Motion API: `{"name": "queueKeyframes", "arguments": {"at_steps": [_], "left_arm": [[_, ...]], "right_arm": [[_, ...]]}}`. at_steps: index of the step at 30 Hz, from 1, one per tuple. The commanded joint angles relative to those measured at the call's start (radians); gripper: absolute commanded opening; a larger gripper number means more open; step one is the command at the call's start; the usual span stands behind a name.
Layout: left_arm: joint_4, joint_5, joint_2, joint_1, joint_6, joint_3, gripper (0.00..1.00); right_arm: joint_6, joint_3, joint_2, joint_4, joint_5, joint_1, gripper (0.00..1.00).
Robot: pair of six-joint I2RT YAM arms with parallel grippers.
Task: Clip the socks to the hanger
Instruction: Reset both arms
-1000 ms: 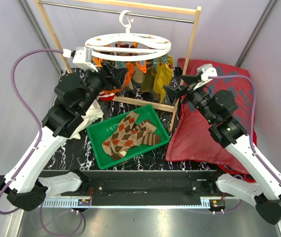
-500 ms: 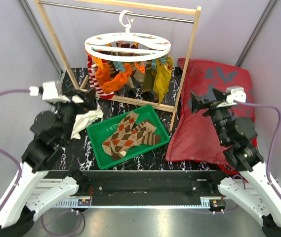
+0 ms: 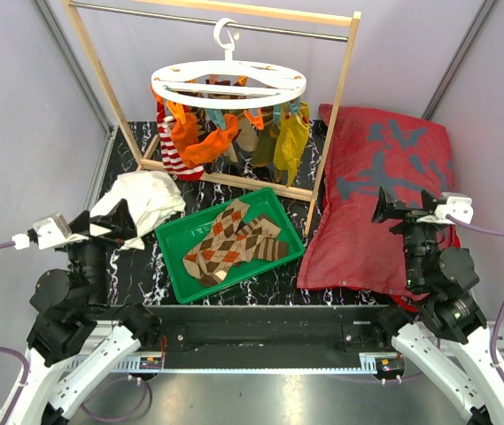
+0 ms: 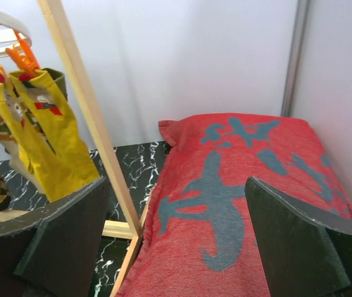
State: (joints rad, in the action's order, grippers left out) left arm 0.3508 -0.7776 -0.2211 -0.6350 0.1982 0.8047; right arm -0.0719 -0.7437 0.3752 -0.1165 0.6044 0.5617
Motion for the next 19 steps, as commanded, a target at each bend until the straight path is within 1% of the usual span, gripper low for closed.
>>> {"name": "queueKeyframes", "arguments": {"at_steps": [1, 7, 11, 19], "left_arm": [[-0.03, -0.061, 0.035, 0.003, -0.051, -0.019, 0.99], [-0.029, -0.101, 0.051, 0.001, -0.048, -0.032, 0.99], [-0.044, -0.14, 0.039, 0.003, -0.077, -0.029, 0.99], [-0.069, -0.146, 0.014, 0.001, -0.102, -0.032, 0.99]], "right_arm": [[-0.035, 0.003, -0.025, -0.009, 0.078, -0.002, 0.99], [-0.058, -0.006, -0.003, -0.009, 0.092, -0.003, 0.99], [-0.065, -0.011, 0.013, -0.008, 0.095, -0.003, 1.0], [-0.091, -0.009, 0.017, 0.001, 0.101, -0.003, 1.0]]}}
